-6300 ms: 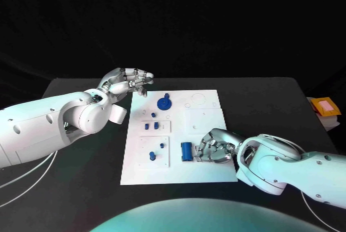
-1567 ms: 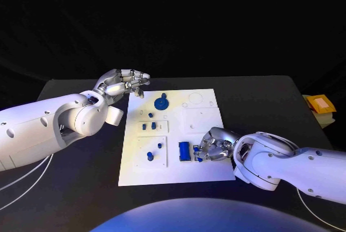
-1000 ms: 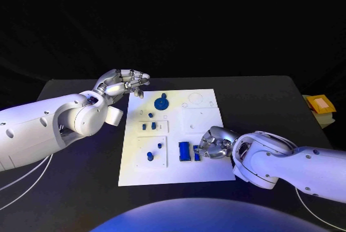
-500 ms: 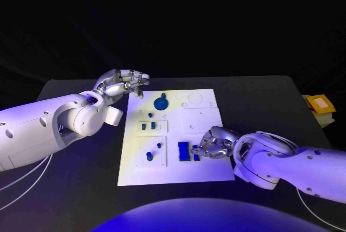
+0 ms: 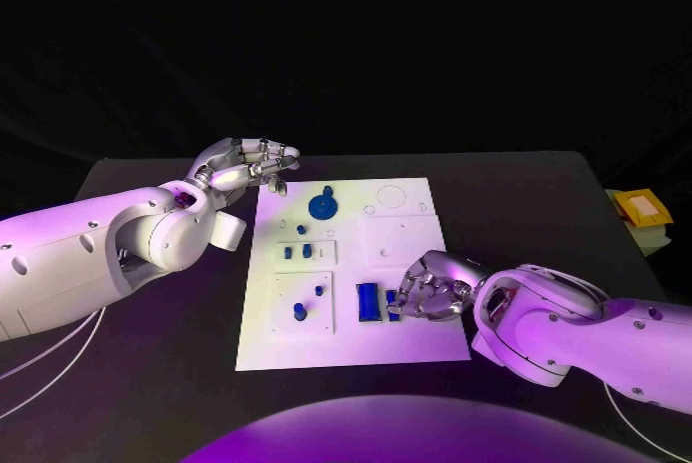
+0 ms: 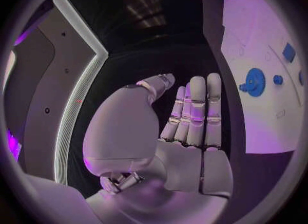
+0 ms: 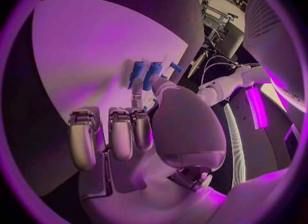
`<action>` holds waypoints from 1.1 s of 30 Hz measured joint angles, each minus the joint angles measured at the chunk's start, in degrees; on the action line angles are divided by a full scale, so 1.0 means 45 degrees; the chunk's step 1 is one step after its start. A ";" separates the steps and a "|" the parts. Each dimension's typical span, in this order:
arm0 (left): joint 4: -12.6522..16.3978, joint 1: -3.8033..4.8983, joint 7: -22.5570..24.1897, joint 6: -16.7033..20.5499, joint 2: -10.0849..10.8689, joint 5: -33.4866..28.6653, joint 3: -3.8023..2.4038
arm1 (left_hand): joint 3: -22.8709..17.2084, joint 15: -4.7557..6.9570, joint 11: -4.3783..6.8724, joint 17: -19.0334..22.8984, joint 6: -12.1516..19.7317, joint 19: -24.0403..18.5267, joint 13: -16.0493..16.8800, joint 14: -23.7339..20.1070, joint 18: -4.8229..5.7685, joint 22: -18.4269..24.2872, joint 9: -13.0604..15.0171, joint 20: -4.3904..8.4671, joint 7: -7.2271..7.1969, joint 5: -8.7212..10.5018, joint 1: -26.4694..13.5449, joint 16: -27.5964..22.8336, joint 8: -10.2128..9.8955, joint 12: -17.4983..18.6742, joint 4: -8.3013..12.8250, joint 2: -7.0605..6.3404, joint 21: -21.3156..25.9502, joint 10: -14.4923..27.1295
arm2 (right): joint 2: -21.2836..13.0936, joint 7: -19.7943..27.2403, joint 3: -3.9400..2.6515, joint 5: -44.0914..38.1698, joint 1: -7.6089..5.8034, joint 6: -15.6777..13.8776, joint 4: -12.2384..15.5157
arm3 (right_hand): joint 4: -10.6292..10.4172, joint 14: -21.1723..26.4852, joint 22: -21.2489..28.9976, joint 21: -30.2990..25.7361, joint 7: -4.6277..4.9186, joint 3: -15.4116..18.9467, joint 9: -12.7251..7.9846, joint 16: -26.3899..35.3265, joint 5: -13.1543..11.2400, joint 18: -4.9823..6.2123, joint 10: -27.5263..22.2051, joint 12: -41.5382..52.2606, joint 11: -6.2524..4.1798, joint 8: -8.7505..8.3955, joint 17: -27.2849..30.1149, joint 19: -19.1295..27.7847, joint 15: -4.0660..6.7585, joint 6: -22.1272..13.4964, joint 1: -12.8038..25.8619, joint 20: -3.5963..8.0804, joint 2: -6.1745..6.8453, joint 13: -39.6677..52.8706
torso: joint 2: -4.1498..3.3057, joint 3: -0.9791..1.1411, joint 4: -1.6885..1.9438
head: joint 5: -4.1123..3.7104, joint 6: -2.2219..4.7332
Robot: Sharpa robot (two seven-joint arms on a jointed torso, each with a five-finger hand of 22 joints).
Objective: Assemble the parts on the task board
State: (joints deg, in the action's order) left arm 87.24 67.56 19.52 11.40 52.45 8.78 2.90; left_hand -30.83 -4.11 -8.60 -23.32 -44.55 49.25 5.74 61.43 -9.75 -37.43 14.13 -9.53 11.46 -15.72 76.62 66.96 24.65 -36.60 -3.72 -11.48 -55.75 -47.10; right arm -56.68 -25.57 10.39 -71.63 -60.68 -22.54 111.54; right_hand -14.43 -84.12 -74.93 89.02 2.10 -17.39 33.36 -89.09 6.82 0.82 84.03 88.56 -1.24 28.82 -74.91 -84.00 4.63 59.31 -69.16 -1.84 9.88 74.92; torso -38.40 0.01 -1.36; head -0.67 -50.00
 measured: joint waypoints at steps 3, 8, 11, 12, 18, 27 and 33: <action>-0.0002 0.0000 0.0001 0.0000 -0.0005 0.0000 0.0000 | 0.0000 0.0000 0.0000 0.0000 0.0000 0.0000 0.0003 0.0000 0.0001 0.0000 0.0000 0.0000 0.0000 0.0000 0.0000 0.0000 0.0000 0.0000 0.0000 0.0000 0.0000 0.0000 | 0.0056 0.0185 -0.0004 -0.0258 -0.0006 -0.0046 0.0037 | 0.0017 0.0044 0.0000 0.0000 -0.0066 0.0017 0.0069 0.0000 -0.0051 0.0000 -0.0001 0.0075 -0.0090 0.0143 0.0000 0.0000 0.0044 0.0066 -0.0034 0.0000 0.0034 0.0000 | 0.0000 -0.0001 0.0002 | -0.0001 0.0000; -0.0003 0.0000 0.0005 0.0000 -0.0018 0.0000 0.0000 | 0.0000 0.0000 0.0000 0.0000 0.0000 0.0000 0.0011 0.0000 0.0001 0.0000 -0.0001 0.0000 0.0000 0.0000 0.0000 0.0000 0.0000 0.0000 0.0000 0.0000 0.0000 0.0000 | 0.0182 0.0361 -0.0004 -0.0618 -0.0007 -0.0117 0.0052 | 0.0017 -0.0002 0.0001 0.0000 -0.0108 0.0017 0.0196 0.0000 -0.0111 -0.0001 -0.0025 0.0126 -0.0114 0.0334 0.0000 0.0001 0.0090 0.0199 -0.0158 0.0091 0.0009 -0.0001 | 0.0001 -0.0012 0.0011 | -0.0020 0.0000; -0.0001 0.0000 0.0011 -0.0001 -0.0025 0.0000 0.0001 | 0.0000 0.0000 0.0000 0.0000 0.0000 0.0000 0.0011 0.0000 0.0001 0.0000 -0.0001 0.0000 0.0000 0.0000 0.0000 0.0000 0.0000 0.0000 0.0000 0.0000 0.0000 0.0000 | 0.0188 0.0409 -0.0004 -0.0773 -0.0008 -0.0211 0.0034 | 0.0017 -0.0001 0.0002 0.0000 -0.0108 0.0017 0.0230 0.0000 -0.0111 0.0000 -0.0001 0.0127 -0.0182 0.0343 0.0000 0.0001 0.0090 0.0199 -0.0217 0.0090 -0.0050 -0.0001 | 0.0006 -0.0013 0.0018 | -0.0021 0.0000; 0.0001 0.0000 0.0015 -0.0001 -0.0027 0.0000 0.0001 | 0.0000 0.0000 0.0000 0.0000 0.0027 0.0000 0.0011 0.0000 0.0001 0.0003 0.0004 0.0000 -0.0027 0.0000 0.0000 0.0000 0.0000 0.0000 0.0000 0.0000 0.0000 0.0000 | 0.0187 0.0432 -0.0004 -0.0807 -0.0009 -0.0262 0.0022 | 0.0013 0.0029 0.0002 0.0000 -0.0108 0.0020 0.0245 0.0000 -0.0103 0.0000 -0.0001 0.0128 -0.0181 0.0394 0.0000 0.0001 0.0120 0.0200 -0.0217 0.0090 -0.0050 -0.0001 | 0.0009 -0.0021 0.0018 | -0.0020 0.0000; -0.0050 -0.0017 0.0098 0.0012 -0.0073 -0.0029 0.0002 | 0.0053 0.0000 0.0000 0.0000 0.0047 0.0000 0.0010 0.0000 0.0000 0.0015 0.0020 0.0000 -0.0047 0.0000 0.0000 0.0000 0.0046 -0.0050 -0.0053 0.0000 0.0000 0.0000 | 0.0231 0.1363 -0.0019 -0.0123 -0.0228 -0.0872 -0.0539 | -0.0271 0.0019 0.0003 -0.1733 0.0271 -0.0061 0.0152 0.0400 0.0699 0.0043 -0.0004 -0.0740 0.0064 0.0021 0.0001 0.0001 0.0002 -0.0834 -0.0560 0.0090 -0.0359 -0.0002 | 0.0068 -0.0054 0.0011 | -0.0011 0.0198; -0.0990 -0.0214 0.0505 0.0182 -0.0638 -0.0410 0.0020 | -0.0054 0.0051 0.0096 0.0276 -0.0015 -0.0237 0.0032 -0.0616 0.0001 0.0275 0.0181 -0.0004 0.0015 0.0000 0.0061 -0.0586 0.0294 -0.0186 -0.0307 0.0172 0.0516 -0.0096 | 0.1112 0.5587 -0.0193 0.5137 -0.0994 -0.1379 -0.3662 | 0.0182 0.0413 0.0005 -0.8294 0.0902 -0.0391 -0.0011 0.3576 0.0950 0.1294 -0.2201 -0.5133 0.0640 -0.0565 0.2807 0.1830 -0.0501 -0.2000 -0.1649 -0.0415 -0.0193 -0.0452 | 0.0419 -0.0181 -0.0031 | -0.0045 0.1041; -0.1928 -0.0356 0.0895 0.0388 -0.1182 -0.1039 0.0031 | -0.0005 -0.0006 0.0182 0.1024 -0.0456 -0.0748 -0.0365 -0.1439 0.0002 0.0995 0.0331 -0.0138 -0.0096 0.0316 -0.0035 -0.2291 0.0508 0.0406 -0.0752 0.0267 0.1747 -0.0302 | 0.2019 0.8008 -0.0371 0.8733 -0.1222 -0.1261 -0.5998 | 0.0384 0.2389 0.3074 -1.5098 0.1400 -0.0712 -0.0455 0.9521 0.0627 0.2001 -0.5591 -1.0606 0.1118 -0.1286 0.8204 0.3886 -0.0919 -0.2879 -0.1930 -0.0823 0.0088 -0.4787 | 0.0652 -0.0216 -0.0054 | -0.0018 0.1921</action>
State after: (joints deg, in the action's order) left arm 78.56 65.95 23.54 13.15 47.13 4.11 3.04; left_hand -30.86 -4.13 -7.79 -18.71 -46.60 45.89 4.10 54.95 -9.74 -32.95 15.62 -10.15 11.03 -14.30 76.47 56.65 26.93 -34.77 -7.11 -10.28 -47.89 -48.46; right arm -47.59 10.47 8.72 -32.33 -66.18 -28.21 84.55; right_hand -12.70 -73.37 -61.10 21.08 8.40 -20.60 31.31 -46.24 9.64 9.83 58.87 40.83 3.79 23.03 -37.99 -66.51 0.49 46.36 -77.85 -5.54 10.28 53.38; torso -35.46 -0.96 -1.60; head -0.75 -41.36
